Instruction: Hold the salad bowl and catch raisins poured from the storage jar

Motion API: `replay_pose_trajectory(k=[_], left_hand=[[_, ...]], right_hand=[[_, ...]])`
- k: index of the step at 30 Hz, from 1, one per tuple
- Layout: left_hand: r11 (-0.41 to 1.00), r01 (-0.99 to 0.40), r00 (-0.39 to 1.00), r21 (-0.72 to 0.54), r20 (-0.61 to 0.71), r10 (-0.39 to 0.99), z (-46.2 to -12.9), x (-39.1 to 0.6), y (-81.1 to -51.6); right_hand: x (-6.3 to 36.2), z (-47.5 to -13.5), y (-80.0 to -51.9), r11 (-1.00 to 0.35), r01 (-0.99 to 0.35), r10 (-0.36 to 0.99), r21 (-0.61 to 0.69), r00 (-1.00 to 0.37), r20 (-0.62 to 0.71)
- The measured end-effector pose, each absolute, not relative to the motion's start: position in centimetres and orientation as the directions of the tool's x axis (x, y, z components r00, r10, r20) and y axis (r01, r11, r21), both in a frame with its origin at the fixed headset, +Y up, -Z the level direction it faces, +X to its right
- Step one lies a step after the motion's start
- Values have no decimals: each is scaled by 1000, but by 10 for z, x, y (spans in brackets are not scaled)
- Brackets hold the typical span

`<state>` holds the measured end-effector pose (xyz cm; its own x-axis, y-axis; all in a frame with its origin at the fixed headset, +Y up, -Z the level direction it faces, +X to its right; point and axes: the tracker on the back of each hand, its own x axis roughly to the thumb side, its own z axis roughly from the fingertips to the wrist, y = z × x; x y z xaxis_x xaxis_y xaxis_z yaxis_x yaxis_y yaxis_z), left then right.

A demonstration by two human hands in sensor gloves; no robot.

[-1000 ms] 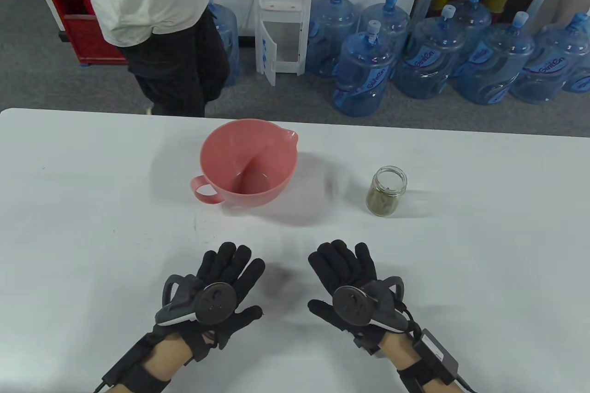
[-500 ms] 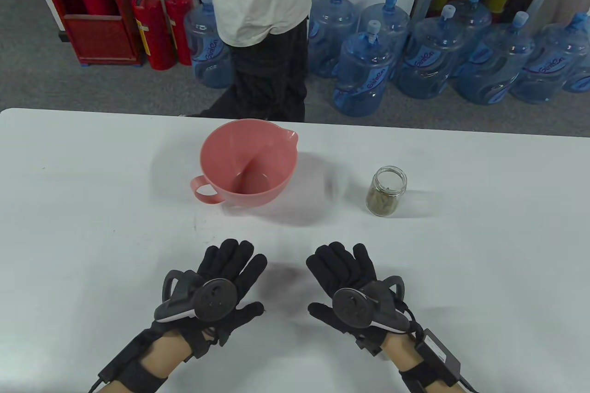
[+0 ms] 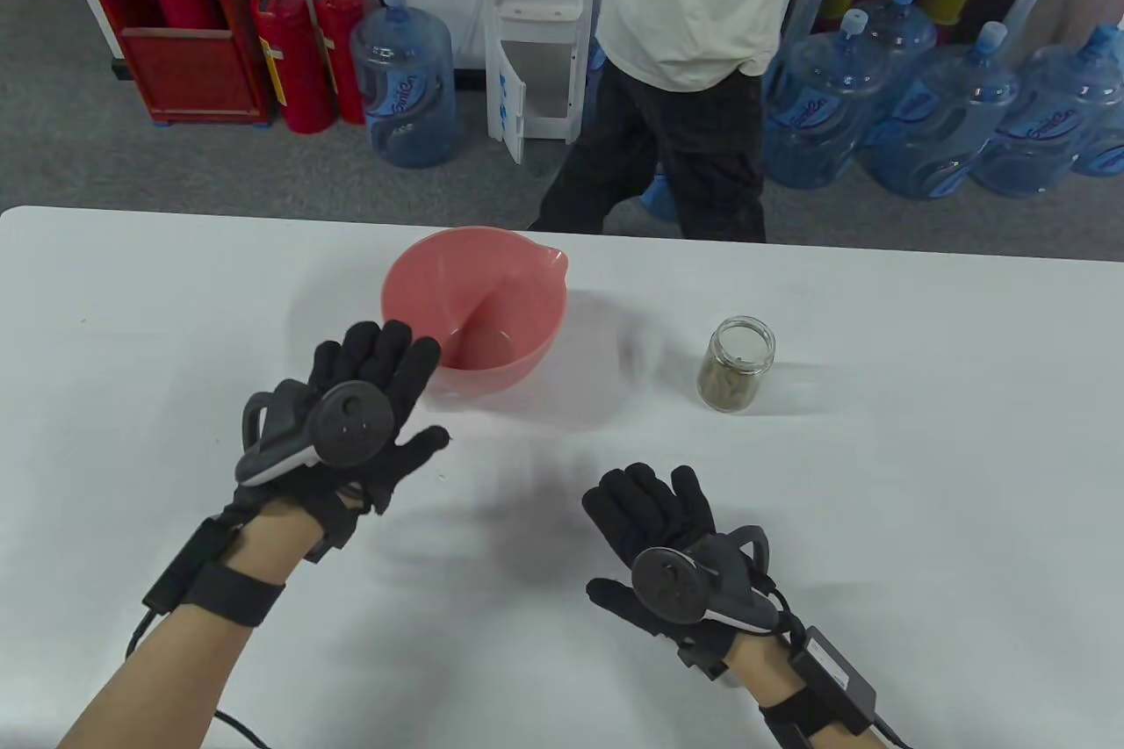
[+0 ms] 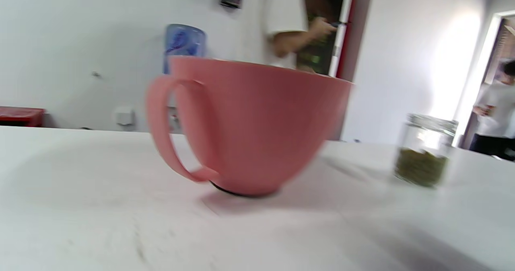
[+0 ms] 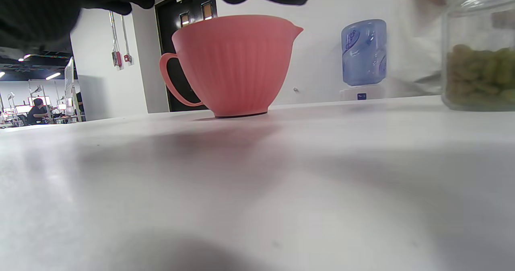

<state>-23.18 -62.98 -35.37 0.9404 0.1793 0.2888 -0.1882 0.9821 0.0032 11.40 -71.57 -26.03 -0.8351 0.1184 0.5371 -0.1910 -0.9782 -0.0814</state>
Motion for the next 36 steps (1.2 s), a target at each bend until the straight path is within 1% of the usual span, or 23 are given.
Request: replay_pose_trajectory(k=[3,5,6,7,10,11,12,14,15,16,17,18,20,22,23,24,25,26,28,32,35,36], left_hand=[[957,-287,939,-28,189,287,-384,-250,-635],[917,-395,912,-55,97,398,-401,-263,-647],[874,-481,873,-69,49,485,-409,-269,-657],[826,-559,828,-74,3,561,-414,-274,-666],[606,-791,611,-85,-162,775,-425,-283,-705],[546,-834,550,-79,-188,814,-426,-283,-713],[454,-889,456,-63,-226,861,-427,-281,-724],[341,-939,340,-43,-260,904,-428,-278,-739],[319,-947,313,-22,-273,910,-428,-277,-743],[291,-956,271,36,-272,923,-427,-276,-747],[295,-953,264,77,-272,925,-426,-276,-748],[335,-932,292,141,-257,921,-425,-276,-748],[378,-909,339,173,-221,915,-426,-275,-747],[273,-952,249,139,-167,954,-424,-270,-745],[190,-968,172,163,-120,978,-419,-267,-742],[137,-979,127,149,-71,989,-417,-266,-737],[156,-977,151,147,-39,988,-409,-266,-727],[205,-970,207,132,-1,978,-401,-268,-717],[234,-967,243,98,94,965,-382,-271,-699],[186,-982,186,21,210,960,-338,-273,-682],[136,-990,121,-39,253,960,-307,-269,-685],[118,-991,99,-60,256,962,-302,-267,-687]], right_hand=[[116,-261,-715,-977,-195,123,-81,-837,534],[117,-262,-714,-977,-198,126,-82,-838,530],[118,-263,-714,-976,-201,128,-81,-839,528],[118,-263,-714,-976,-202,130,-81,-840,527],[120,-264,-713,-976,-203,131,-83,-842,523],[120,-264,-713,-976,-204,132,-82,-843,522],[120,-264,-713,-976,-204,132,-82,-843,522],[121,-265,-713,-976,-202,131,-82,-844,520],[121,-265,-713,-976,-202,131,-83,-844,520],[121,-265,-713,-976,-201,129,-83,-845,519],[121,-265,-713,-976,-200,129,-83,-845,518],[121,-265,-713,-977,-198,127,-83,-846,518],[122,-266,-713,-978,-191,123,-80,-848,515],[122,-267,-713,-980,-184,118,-80,-852,510],[124,-268,-712,-979,-182,113,-88,-856,504],[126,-270,-711,-979,-183,114,-93,-860,497],[129,-271,-710,-977,-193,124,-93,-865,487],[131,-273,-709,-975,-204,137,-90,-867,479],[137,-276,-707,-969,-232,169,-85,-871,461],[141,-278,-705,-961,-268,209,-73,-870,445],[140,-278,-705,-965,-249,186,-86,-874,448],[140,-278,-705,-965,-247,183,-87,-874,450]])
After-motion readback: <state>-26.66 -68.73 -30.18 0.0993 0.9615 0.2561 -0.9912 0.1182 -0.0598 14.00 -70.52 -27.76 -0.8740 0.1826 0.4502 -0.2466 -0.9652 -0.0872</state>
